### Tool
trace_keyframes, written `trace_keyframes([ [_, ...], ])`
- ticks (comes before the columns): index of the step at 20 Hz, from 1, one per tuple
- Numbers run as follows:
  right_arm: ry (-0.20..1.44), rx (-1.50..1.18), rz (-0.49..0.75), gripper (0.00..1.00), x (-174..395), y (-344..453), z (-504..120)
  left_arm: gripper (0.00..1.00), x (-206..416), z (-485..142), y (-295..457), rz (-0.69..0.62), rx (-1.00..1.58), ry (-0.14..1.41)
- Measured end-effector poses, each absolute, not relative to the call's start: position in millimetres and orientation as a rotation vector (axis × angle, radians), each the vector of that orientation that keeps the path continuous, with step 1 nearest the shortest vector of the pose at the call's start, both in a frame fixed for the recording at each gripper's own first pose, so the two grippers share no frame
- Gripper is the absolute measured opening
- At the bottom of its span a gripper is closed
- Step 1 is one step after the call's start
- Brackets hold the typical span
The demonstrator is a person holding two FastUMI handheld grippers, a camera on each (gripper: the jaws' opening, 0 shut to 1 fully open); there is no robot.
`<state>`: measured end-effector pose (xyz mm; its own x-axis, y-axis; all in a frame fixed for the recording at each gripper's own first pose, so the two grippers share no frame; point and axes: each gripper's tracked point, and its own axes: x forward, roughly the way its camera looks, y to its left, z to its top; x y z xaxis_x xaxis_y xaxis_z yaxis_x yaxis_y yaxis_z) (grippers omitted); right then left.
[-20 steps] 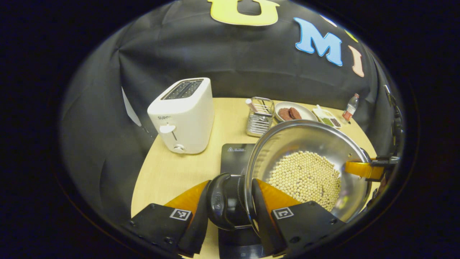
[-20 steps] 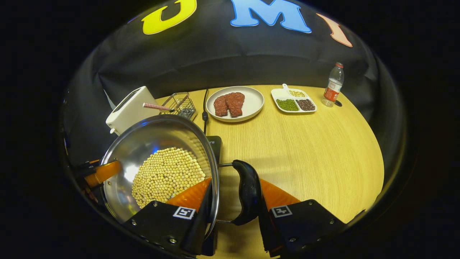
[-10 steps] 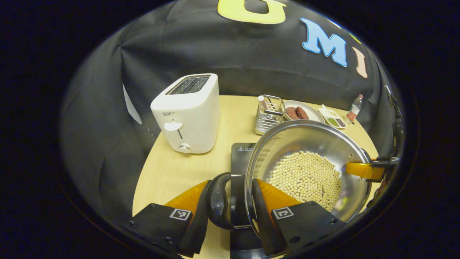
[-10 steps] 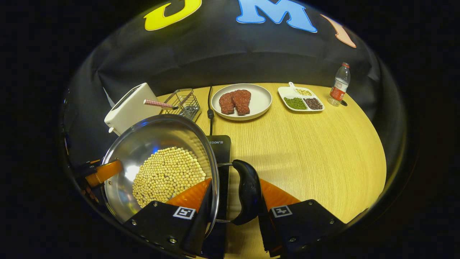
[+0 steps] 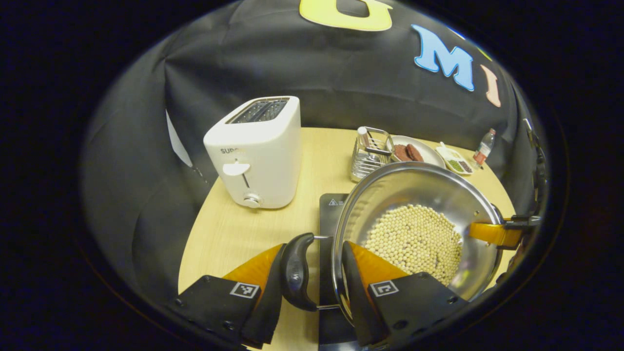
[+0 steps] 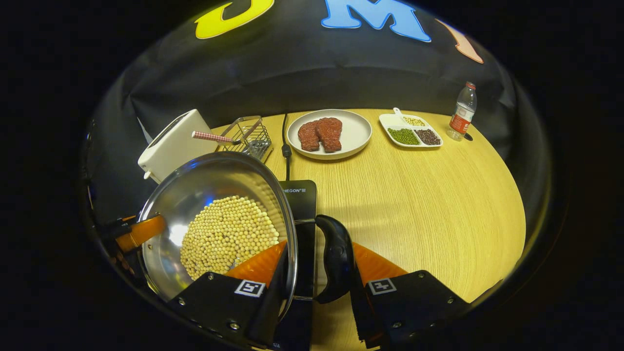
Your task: First push the handle of the pot to place it horizontally, then grasp the pot with both hands and set it on the induction cooktop.
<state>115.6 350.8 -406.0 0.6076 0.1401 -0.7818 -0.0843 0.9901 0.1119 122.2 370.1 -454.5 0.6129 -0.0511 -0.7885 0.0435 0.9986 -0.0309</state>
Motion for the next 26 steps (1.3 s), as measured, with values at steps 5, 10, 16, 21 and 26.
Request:
trace_keyframes([
  [5,0.878,0.092,0.143,0.62,119.1,352.2,-406.6,0.72,122.7,-453.5,372.3,-0.055,0.002,0.884],
  [10,0.852,0.084,0.176,0.67,120.4,356.5,-401.8,0.84,119.3,-447.5,379.9,-0.011,-0.043,0.861],
  [16,0.739,0.099,0.202,0.93,127.7,346.1,-366.2,0.96,102.7,-408.0,397.7,0.088,-0.101,0.784],
  [21,0.586,0.103,0.216,0.93,129.4,320.1,-302.0,0.98,104.4,-335.4,378.4,0.108,-0.101,0.645],
  [26,0.459,0.065,0.222,0.93,116.5,273.3,-232.1,0.98,105.9,-236.0,318.9,0.055,-0.086,0.465],
])
